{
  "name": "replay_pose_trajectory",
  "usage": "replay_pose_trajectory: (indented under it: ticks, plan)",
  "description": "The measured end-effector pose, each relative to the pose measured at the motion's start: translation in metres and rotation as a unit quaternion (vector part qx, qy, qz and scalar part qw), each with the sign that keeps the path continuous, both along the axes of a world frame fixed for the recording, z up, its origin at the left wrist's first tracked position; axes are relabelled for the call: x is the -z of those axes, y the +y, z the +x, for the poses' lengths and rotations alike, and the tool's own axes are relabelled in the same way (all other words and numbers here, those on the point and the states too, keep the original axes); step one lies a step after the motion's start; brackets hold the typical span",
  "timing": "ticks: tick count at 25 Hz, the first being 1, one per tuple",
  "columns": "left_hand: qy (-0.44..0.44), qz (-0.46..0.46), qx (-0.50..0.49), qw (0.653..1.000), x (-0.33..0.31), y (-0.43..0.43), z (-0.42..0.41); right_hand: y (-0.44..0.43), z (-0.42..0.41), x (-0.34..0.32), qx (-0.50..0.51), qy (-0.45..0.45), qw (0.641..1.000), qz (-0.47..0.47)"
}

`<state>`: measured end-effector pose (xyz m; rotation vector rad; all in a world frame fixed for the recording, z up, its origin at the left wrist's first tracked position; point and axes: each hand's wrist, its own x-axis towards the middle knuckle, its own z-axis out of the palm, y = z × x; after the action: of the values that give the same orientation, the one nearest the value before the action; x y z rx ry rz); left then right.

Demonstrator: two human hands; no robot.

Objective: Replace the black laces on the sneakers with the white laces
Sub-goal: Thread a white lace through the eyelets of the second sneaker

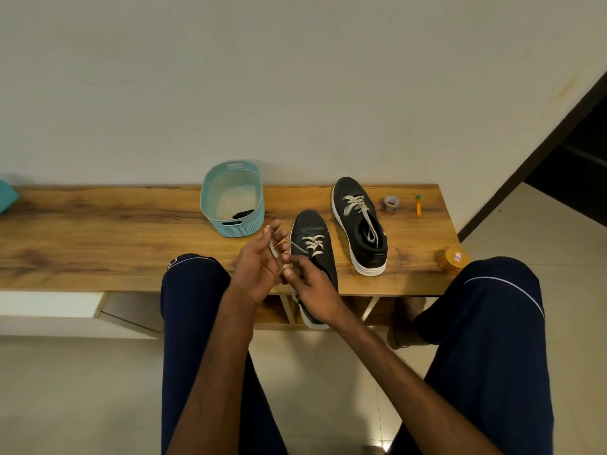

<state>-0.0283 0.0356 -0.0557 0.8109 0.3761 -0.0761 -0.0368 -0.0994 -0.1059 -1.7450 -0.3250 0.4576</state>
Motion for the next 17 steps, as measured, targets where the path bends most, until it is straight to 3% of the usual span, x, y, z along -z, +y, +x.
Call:
replay_pose_trajectory:
  ticks: [3,6,10,11,12,14,15,17]
  plan:
    - [0.01,-0.015,-0.051,0.999,0.004,0.006,0.003,-0.004,0.0,-0.003,-0.014,0.037,0.999,0.026]
    - [0.074,0.137,-0.084,0.984,0.013,0.008,0.005,-0.028,0.015,-0.011,-0.007,0.05,0.999,-0.006]
    - [0.176,0.294,-0.112,0.933,0.03,0.01,0.009,-0.063,0.038,-0.011,0.051,0.027,0.996,-0.073]
    - [0.187,0.368,-0.093,0.906,0.033,0.009,0.008,-0.067,0.042,-0.011,0.059,0.03,0.995,-0.072]
    - [0.194,0.488,-0.058,0.849,0.036,0.007,0.006,-0.07,0.043,-0.011,0.063,0.03,0.995,-0.072]
    - [0.151,0.694,-0.029,0.703,0.039,-0.001,0.0,-0.07,0.044,-0.012,0.066,0.011,0.994,-0.081]
    - [0.084,0.724,-0.028,0.684,0.038,-0.007,-0.002,-0.068,0.043,-0.012,0.065,-0.001,0.994,-0.084]
    - [-0.047,0.677,0.032,0.734,0.038,-0.021,-0.001,-0.061,0.04,-0.009,0.07,-0.034,0.993,-0.085]
